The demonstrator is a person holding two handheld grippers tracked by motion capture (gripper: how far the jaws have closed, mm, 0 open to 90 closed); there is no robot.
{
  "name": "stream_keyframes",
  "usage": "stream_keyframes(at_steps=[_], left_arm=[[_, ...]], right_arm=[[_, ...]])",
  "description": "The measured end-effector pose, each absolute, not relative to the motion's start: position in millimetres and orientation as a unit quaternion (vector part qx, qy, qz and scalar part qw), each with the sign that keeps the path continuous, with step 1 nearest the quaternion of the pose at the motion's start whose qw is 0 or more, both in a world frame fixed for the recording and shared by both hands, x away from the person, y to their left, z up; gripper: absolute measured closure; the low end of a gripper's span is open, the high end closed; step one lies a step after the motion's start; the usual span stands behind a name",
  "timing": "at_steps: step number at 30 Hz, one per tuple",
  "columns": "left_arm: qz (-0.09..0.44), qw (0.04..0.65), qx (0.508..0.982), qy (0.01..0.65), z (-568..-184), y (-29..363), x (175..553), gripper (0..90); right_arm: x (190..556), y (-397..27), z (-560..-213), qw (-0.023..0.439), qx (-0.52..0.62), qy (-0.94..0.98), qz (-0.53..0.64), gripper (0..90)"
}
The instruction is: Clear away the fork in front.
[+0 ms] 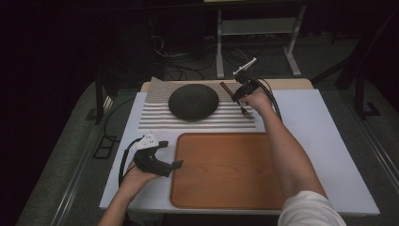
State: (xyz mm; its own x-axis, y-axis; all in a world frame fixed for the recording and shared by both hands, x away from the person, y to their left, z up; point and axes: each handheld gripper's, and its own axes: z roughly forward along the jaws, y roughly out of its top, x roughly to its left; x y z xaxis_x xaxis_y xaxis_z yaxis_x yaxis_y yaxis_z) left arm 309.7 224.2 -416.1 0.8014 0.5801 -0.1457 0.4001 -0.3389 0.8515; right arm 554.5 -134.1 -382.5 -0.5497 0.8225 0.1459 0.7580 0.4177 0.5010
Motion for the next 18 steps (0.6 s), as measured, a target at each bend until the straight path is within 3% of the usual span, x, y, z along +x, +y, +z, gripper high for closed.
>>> stream_keyframes(at_steps=[18], left_arm=[[0.101, 0.49, 0.81, 0.306, -416.5, 224.2, 310.8, 0.0]], right_arm=[[471.5, -171.6, -374.2, 0.057, 0.419, 0.831, 0.363, 77.0]])
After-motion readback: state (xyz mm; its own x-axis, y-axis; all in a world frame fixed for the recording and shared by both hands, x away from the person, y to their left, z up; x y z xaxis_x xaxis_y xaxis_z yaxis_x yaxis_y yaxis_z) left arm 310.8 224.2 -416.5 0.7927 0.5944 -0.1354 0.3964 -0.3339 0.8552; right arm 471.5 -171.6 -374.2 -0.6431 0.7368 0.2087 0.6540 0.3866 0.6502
